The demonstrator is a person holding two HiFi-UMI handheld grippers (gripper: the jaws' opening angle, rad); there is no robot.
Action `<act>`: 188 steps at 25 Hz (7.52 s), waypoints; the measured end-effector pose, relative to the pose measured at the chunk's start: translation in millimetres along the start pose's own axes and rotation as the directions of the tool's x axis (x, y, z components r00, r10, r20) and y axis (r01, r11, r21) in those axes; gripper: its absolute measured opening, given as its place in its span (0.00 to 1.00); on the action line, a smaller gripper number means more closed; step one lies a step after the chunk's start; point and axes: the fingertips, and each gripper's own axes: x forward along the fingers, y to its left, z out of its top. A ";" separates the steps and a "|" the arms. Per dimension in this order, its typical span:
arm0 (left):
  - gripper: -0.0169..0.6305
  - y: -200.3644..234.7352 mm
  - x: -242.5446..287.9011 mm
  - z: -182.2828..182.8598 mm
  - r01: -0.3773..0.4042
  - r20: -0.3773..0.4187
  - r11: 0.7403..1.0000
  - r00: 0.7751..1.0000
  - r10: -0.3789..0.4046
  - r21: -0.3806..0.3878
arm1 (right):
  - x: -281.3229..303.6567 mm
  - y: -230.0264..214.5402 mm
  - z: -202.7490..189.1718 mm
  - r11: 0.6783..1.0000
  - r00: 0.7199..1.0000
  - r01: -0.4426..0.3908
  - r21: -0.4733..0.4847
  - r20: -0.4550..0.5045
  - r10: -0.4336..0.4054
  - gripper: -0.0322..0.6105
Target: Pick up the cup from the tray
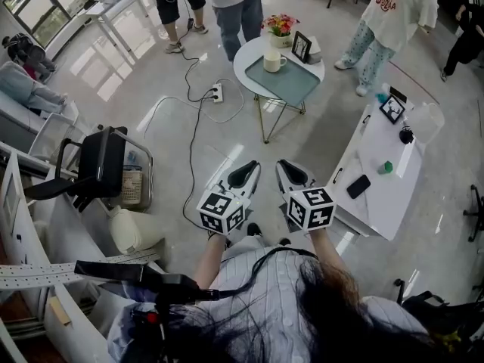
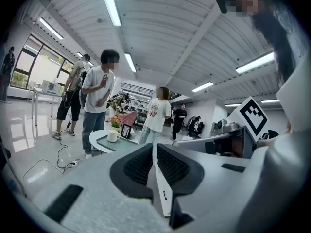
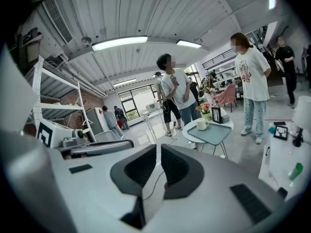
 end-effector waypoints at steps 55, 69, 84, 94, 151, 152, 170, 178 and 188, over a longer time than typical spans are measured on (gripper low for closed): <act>0.05 218.9 225.6 83.1 0.066 -0.025 0.997 0.997 -0.067 -0.043 | 263.0 -159.3 106.8 0.997 0.993 0.074 0.028 -0.094 -0.071 0.12; 0.05 250.7 280.6 94.6 0.141 -0.079 0.989 0.987 -0.143 -0.034 | 301.3 -191.2 113.5 0.988 0.988 0.123 0.091 -0.102 -0.114 0.13; 0.05 329.8 354.7 112.1 0.360 -0.190 0.932 0.919 -0.345 0.050 | 399.2 -235.8 120.9 0.946 0.956 0.279 0.164 -0.137 -0.258 0.13; 0.05 366.2 393.2 104.5 0.468 -0.258 0.883 0.857 -0.447 0.022 | 438.3 -268.2 102.4 0.898 0.912 0.398 0.189 -0.192 -0.363 0.13; 0.05 414.9 434.1 43.6 0.594 -0.484 0.802 0.685 -0.545 -0.062 | 537.2 -368.7 46.6 0.789 0.766 0.613 -0.036 -0.215 -0.605 0.69; 0.05 415.6 433.4 44.5 0.593 -0.484 0.803 0.686 -0.543 -0.060 | 538.2 -367.1 46.5 0.798 0.774 0.601 -0.042 -0.217 -0.594 0.69; 0.05 408.8 410.8 40.5 0.608 -0.470 0.792 0.681 -0.561 -0.065 | 495.1 -340.8 103.1 0.805 0.804 0.593 0.024 -0.070 -0.590 0.69; 0.05 394.1 408.7 40.2 0.623 -0.448 0.780 0.680 -0.580 -0.065 | 452.9 -325.2 120.0 0.787 0.788 0.615 0.042 -0.062 -0.613 0.69; 0.05 377.9 394.9 40.7 0.580 -0.421 0.811 0.720 -0.551 -0.070 | 405.4 -305.6 117.6 0.783 0.784 0.620 0.044 -0.071 -0.617 0.69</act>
